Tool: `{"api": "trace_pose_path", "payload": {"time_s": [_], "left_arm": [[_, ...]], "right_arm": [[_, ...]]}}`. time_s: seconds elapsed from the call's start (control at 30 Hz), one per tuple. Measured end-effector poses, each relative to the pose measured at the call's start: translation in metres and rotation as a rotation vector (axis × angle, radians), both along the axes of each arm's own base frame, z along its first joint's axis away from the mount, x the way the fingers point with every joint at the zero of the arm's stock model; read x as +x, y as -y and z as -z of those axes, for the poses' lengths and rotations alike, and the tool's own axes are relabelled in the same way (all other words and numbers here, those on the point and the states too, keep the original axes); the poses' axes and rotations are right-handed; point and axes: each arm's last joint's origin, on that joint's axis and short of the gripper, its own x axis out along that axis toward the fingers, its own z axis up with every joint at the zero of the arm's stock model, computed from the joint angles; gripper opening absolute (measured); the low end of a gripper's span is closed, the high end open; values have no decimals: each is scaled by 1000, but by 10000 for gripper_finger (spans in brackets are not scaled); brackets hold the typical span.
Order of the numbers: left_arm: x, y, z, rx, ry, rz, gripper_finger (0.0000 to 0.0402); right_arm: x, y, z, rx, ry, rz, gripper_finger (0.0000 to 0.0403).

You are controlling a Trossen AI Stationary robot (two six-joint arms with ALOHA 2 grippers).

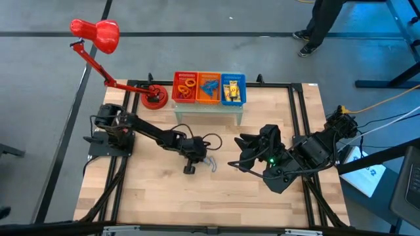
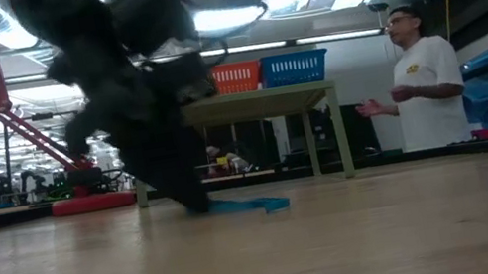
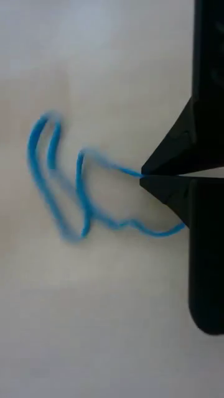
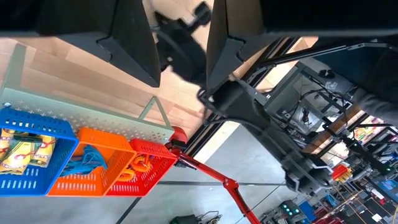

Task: Pick & Place Office Desk Supplies
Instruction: Put the blue rubber band into the orange bin on the shelf

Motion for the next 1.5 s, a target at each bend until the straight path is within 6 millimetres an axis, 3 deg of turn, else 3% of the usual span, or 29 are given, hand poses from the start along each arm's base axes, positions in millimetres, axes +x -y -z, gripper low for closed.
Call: {"api": "trace_pose_path", "payload": {"time_s": [0.2, 0.33, 0.57, 0.7, 0.87, 1.1, 1.3, 1.5], "left_arm": [[-14, 21, -50, -19, 139, -6, 2], [-24, 18, -92, 8, 317, -152, 2], [-48, -31, -157, 159, 616, -472, 2], [-62, -69, -182, 226, 732, -593, 2], [-69, -113, -192, 213, 778, -600, 2], [-54, -161, -190, 184, 746, -572, 2], [-41, -187, -177, 158, 695, -554, 3], [-44, -197, -175, 176, 690, -535, 15]], "right_arm": [[0, 0, 0, -4, -6, 0, 132], [0, 1, 1, -9, -11, 3, 132], [2, 6, 1, -14, -18, 20, 132], [4, 10, 1, -18, -22, 30, 132], [6, 12, 1, -23, -30, 31, 132], [7, 14, 2, -16, -42, 26, 132], [7, 14, 2, -14, -41, 27, 132], [6, 12, 1, -4, -35, 23, 132]]}}
